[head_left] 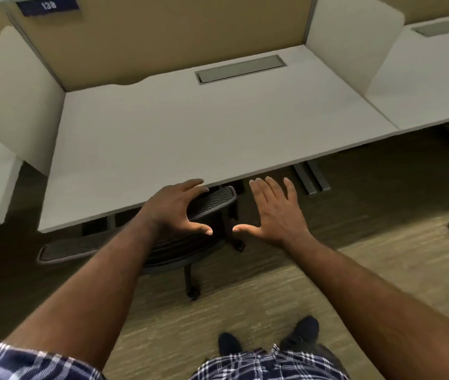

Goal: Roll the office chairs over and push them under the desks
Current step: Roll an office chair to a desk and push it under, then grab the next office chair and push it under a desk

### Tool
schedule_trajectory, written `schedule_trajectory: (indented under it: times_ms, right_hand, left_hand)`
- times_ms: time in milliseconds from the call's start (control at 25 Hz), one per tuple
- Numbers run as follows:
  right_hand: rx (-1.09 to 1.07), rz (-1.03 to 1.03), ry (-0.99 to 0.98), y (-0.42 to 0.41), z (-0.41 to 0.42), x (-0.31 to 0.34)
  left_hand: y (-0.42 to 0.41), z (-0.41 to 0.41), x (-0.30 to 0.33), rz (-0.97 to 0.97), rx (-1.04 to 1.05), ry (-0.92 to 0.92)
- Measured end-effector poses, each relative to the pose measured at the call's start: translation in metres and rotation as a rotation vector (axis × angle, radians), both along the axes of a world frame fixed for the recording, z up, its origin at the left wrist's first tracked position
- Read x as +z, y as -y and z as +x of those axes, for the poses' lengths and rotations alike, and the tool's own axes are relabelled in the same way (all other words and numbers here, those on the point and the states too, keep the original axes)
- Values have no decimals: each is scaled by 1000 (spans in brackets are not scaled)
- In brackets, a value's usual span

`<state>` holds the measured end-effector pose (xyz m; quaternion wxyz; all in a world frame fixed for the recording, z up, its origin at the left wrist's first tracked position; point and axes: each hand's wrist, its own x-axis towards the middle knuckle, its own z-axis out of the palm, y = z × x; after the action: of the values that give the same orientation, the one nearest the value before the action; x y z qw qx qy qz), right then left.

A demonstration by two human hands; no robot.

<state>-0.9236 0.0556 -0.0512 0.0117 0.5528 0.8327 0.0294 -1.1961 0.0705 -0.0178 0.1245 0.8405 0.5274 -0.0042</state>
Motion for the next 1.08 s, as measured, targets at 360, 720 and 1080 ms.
schedule_trajectory:
  times_ms: [360,720,1080]
  right_hand:
    - [-391,-9,-116,49,217,-10]
    - [-760,40,-152,142,461,-8]
    - [-1186,70,-109,263,628,-11]
  left_hand:
    - [-58,238,-7,-79,-404,-66]
    - [-67,523,-24,81,-719,-72]
    - [-16,759,-27,226,-1058,7]
